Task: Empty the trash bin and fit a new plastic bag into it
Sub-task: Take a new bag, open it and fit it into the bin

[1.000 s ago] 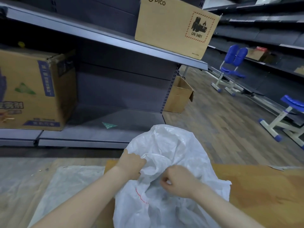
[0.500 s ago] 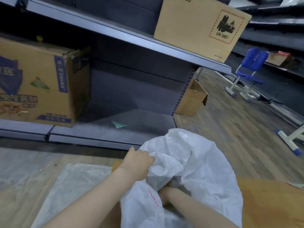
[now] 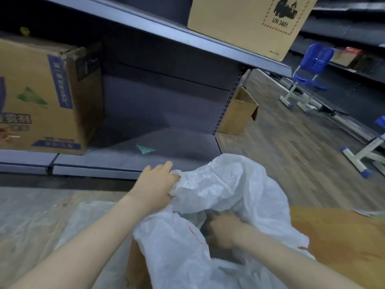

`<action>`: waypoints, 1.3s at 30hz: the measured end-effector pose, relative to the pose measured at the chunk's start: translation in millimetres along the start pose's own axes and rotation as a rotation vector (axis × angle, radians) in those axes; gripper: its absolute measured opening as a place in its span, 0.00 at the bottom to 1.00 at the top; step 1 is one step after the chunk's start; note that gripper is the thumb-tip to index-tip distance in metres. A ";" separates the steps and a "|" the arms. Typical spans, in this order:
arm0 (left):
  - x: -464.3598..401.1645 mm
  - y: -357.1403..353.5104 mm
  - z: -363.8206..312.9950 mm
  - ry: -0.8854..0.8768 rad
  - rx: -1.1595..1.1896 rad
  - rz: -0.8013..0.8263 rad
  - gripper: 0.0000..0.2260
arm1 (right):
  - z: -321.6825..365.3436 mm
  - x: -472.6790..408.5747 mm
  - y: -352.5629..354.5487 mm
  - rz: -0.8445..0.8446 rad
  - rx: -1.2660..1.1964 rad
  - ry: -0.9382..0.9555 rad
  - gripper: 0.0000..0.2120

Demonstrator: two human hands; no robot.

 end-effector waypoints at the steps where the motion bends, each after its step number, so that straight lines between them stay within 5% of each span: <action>1: -0.4 1.2 1.5 -0.009 0.024 -0.034 0.11 | -13.4 12.6 8.0 -0.139 0.068 -0.028 0.23; 5: -0.5 6.0 8.2 -0.040 -0.003 -0.107 0.12 | -55.7 71.5 30.6 -0.673 0.181 -0.005 0.37; 9: 3.0 3.2 35.2 0.161 0.034 -0.086 0.20 | -104.9 82.8 -0.4 -0.587 -0.333 -0.227 0.46; 11: 9.4 2.6 51.8 0.303 0.080 -0.070 0.15 | -120.1 72.7 -20.1 -0.557 -0.633 -0.318 0.49; 18: 26.8 -3.7 66.5 0.517 0.297 0.003 0.14 | -141.6 14.1 -35.0 -0.585 -0.991 -0.544 0.25; 21: 21.0 28.1 43.6 0.332 0.336 -0.134 0.29 | -161.7 -3.8 -10.2 -0.669 -0.982 -0.546 0.24; 24: 31.3 70.6 -17.9 -0.126 0.456 -0.381 0.28 | -171.1 -24.6 7.6 -0.645 -0.981 -0.543 0.25; 26: 42.2 65.9 -60.9 -0.377 0.446 -0.201 0.28 | -170.8 -41.5 11.9 -0.585 -0.939 -0.534 0.24; 30: 55.1 -0.2 -63.2 -0.366 0.091 0.272 0.34 | -168.7 -75.9 -6.4 -0.317 -1.160 -0.561 0.34; 32: 60.9 -20.7 -46.2 -0.413 -0.029 0.235 0.35 | -166.3 -87.2 -30.8 -0.133 -1.384 -0.525 0.35; 35: 66.2 -39.6 -22.3 -0.297 -0.050 0.388 0.31 | -162.1 -88.5 -65.9 0.047 -1.719 -0.452 0.31; 39: 76.4 -71.2 -20.1 -0.407 0.255 0.285 0.32 | -159.8 -72.0 -91.6 -0.042 -1.586 -0.548 0.20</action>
Point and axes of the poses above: each hand's wrist, its own x-axis away from the middle knuckle, its own y-axis out of the back of the hand, z = x × y, the point moved 4 cm from there along -x, towards the middle knuckle, and after that the axes turned 9 degrees about -z, right-handed, at the moved point
